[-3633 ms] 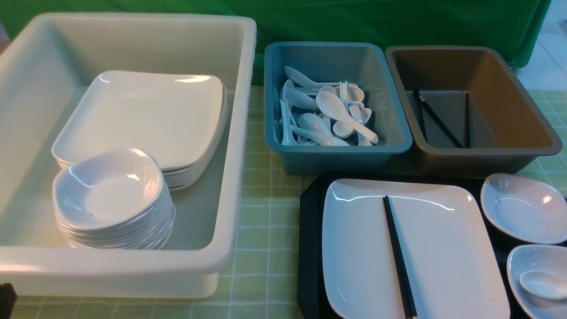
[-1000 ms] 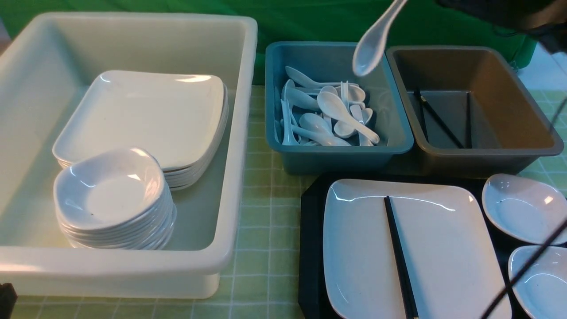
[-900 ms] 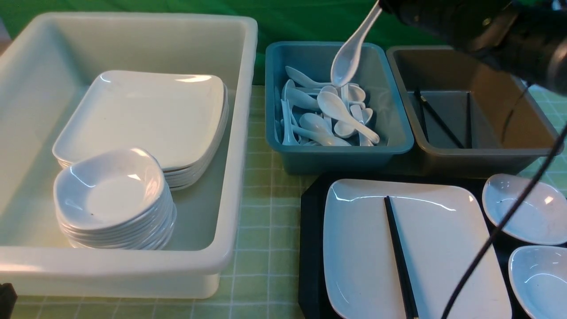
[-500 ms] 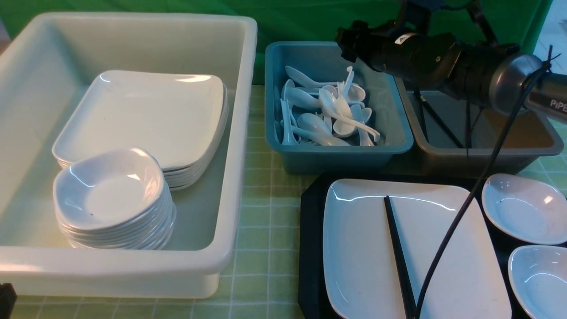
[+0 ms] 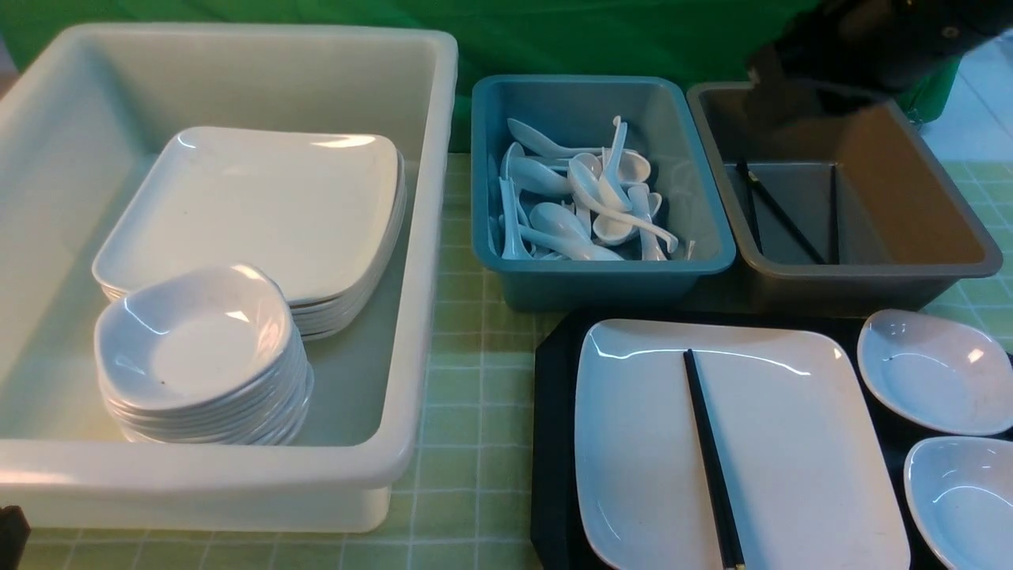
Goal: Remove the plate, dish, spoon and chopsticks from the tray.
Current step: Use the right arm to grab a pair of chopsticks from the plate
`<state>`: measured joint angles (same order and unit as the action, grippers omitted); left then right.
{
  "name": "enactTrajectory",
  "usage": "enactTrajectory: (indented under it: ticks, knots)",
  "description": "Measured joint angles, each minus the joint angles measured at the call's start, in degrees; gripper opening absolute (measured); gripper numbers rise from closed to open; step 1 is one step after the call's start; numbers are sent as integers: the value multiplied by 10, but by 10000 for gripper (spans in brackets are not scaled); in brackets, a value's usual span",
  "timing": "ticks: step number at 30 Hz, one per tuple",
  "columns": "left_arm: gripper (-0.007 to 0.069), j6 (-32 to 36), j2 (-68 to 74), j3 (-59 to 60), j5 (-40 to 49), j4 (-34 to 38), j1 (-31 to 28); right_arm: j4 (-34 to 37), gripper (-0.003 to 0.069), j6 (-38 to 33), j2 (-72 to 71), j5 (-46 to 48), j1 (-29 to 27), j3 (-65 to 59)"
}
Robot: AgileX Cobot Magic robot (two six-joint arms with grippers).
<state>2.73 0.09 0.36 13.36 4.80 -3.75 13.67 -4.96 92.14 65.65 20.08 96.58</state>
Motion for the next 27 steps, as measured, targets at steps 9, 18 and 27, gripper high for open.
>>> enactTrajectory:
  ticks: [9, 18, 27]
  knots:
    - [0, 0, 0, 0, 0, 0, 0, -51, 324, 116, -4, -70, 95, -217]
    - [0, 0, -1, 0, 0, 0, 0, -75, 460, 175, 21, -162, 118, -358]
    - [0, 0, -1, 0, 0, 0, 0, -77, 460, 188, 74, -199, 118, -372]
